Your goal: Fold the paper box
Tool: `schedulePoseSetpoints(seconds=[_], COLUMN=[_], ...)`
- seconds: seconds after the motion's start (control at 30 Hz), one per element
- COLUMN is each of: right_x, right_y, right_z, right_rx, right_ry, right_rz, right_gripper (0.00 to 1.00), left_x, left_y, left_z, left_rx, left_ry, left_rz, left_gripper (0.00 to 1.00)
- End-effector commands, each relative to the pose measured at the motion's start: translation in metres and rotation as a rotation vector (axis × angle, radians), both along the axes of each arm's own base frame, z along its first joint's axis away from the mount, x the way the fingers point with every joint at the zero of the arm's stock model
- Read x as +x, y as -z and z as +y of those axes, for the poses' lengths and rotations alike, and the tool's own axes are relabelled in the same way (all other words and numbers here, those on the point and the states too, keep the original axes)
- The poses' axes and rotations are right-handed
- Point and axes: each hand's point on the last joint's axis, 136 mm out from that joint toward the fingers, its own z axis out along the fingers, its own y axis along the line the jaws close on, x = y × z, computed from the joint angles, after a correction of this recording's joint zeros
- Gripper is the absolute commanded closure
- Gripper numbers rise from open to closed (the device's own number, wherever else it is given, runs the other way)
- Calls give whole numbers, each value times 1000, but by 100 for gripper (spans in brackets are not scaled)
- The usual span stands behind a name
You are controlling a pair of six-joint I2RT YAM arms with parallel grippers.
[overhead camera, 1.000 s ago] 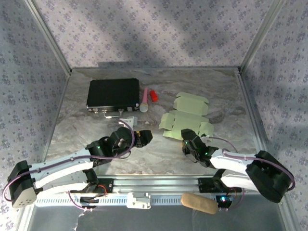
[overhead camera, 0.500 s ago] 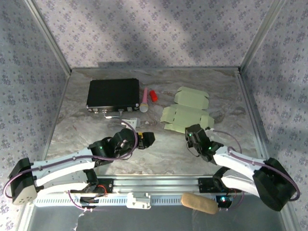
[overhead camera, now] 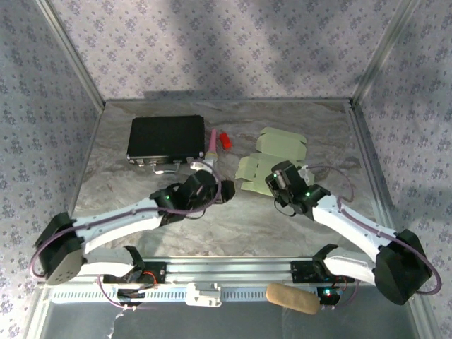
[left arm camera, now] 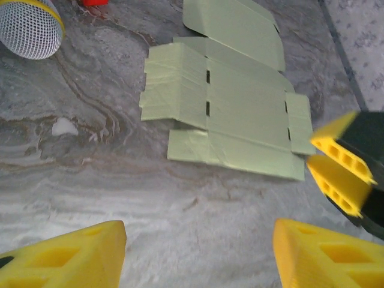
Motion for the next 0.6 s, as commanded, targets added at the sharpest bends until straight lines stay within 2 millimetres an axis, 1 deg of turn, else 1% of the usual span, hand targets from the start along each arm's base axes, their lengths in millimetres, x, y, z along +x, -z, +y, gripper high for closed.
schedulePoseSetpoints(seconds=[0.0,0.07,0.13,0.2,0.3,0.33,0.4,0.43,0.5,0.57], right_x=[-2,-3,-9,-17,-18,-18,-21,-22,-24,-28], right_y=[4,9,17,31,41,42,43,44,48,55], right_z=[-14,-19,-12,0,12,12,13,14,15,15], right_rx=[-59,-28,57,150,253,259,263,273,291,301], right_ry=[-84,-82,-75,-55,-7,5,35,48,71,95], right_rz=[42,48,41,42,5,8,16,12,8,30], right_gripper=[60,57,52,51,51,51,51,50,47,43], left_x=[9,17,23,33,58,67,89,98,114,127], left_y=[-1,8,17,20,25,27,25,21,22,28], left_z=[-37,-49,-60,-63,-59,-57,-55,-58,-68,-80], left_rx=[-178,-215,-240,-240,-221,-209,-179,-159,-95,-29], left_ry=[6,-30,-55,-69,-77,-75,-59,-37,1,35], left_rz=[101,153,184,184,197,209,205,190,176,171], left_gripper=[36,37,38,41,46,47,50,51,54,55])
